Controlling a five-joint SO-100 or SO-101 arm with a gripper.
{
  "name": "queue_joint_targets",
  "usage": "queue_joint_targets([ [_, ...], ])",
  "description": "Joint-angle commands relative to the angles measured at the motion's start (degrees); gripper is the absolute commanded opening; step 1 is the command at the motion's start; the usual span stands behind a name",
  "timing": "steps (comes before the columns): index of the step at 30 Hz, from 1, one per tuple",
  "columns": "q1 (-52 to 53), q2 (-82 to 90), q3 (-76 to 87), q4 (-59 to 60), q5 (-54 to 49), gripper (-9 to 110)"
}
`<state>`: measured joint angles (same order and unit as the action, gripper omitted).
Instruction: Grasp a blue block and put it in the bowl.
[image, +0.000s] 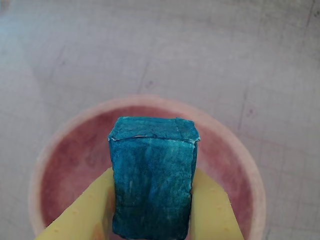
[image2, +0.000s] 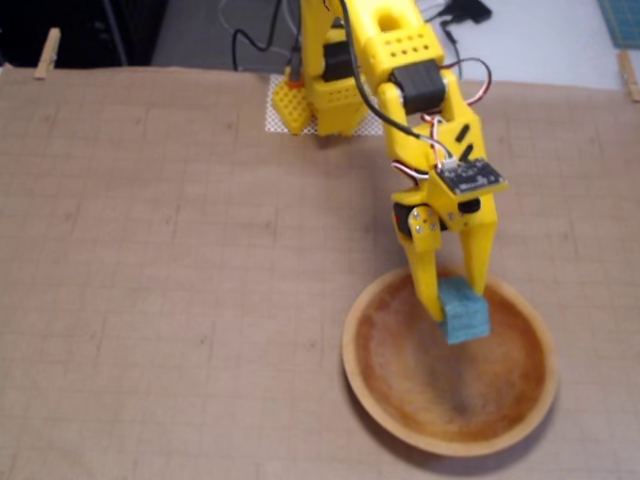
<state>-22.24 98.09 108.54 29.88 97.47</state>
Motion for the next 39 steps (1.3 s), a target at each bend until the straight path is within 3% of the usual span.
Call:
queue_joint_targets([
  [1,-1.7,-0.6,-1.2,-3.5,0.4,-3],
  [31,-1.7,-18.8,-9.1,-6.0,2.5,-2],
  [39,-2.1,-18.5,-9.5,-6.0,3.2,10],
])
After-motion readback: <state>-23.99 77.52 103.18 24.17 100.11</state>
